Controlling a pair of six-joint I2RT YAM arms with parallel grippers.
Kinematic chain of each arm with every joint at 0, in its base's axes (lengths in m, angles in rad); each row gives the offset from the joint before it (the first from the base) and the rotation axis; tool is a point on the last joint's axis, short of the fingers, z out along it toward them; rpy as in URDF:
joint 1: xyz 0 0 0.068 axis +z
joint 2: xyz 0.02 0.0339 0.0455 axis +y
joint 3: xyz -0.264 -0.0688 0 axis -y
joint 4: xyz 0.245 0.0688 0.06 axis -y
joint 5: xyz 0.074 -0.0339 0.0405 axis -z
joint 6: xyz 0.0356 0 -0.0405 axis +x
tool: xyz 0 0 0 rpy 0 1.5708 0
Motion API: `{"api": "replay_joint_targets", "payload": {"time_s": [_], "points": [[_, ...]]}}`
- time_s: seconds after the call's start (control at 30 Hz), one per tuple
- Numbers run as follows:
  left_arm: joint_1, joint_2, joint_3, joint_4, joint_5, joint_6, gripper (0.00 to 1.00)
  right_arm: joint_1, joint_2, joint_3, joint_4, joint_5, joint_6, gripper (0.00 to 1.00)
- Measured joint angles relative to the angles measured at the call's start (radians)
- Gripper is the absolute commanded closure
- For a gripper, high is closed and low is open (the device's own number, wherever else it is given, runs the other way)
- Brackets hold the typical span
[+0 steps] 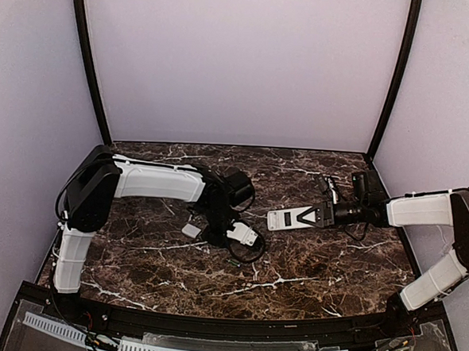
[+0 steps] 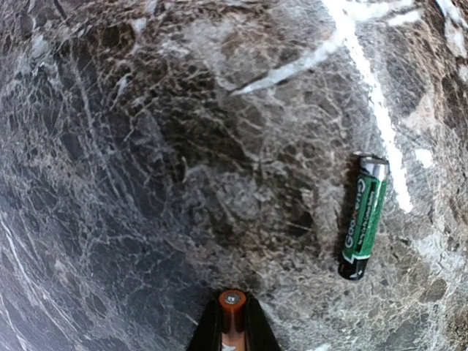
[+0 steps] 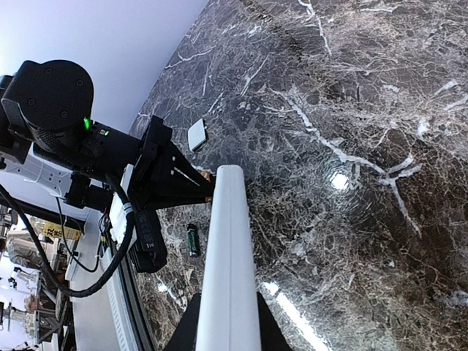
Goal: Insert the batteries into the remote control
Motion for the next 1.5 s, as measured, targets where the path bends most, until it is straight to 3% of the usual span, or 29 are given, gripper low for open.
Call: {"api": "replay_joint_targets", "payload": {"time_s": [0.2,0.37,0.6,0.83,1.07,1.5], "points": [[0.0,-0.009,0.012,0.005,-0.029,-0.082,1.0,0.0,0.0,0.003,0.039,0.0,0.028,1.0],[0.017,-0.111,-0.038,0.085,-0.029,-0.199,1.0,0.0,0.0,0.011,0.135,0.001,0.089,1.0],[0.08,-0.461,-0.27,0.417,-0.046,-0.476,1.0,0.035,-0.002,0.058,0.264,0.021,0.175,1.0],[0.098,-0.68,-0.445,0.75,-0.042,-0.845,1.0,0.113,0.031,0.096,0.41,0.044,0.284,1.0],[0.101,-0.719,-0.585,0.984,-0.016,-1.051,1.0,0.195,0.117,0.139,0.565,0.081,0.419,1.0],[0.102,-0.742,-0.707,1.228,-0.043,-1.145,1.0,0.311,0.186,0.162,0.708,0.15,0.554,1.0]]}}
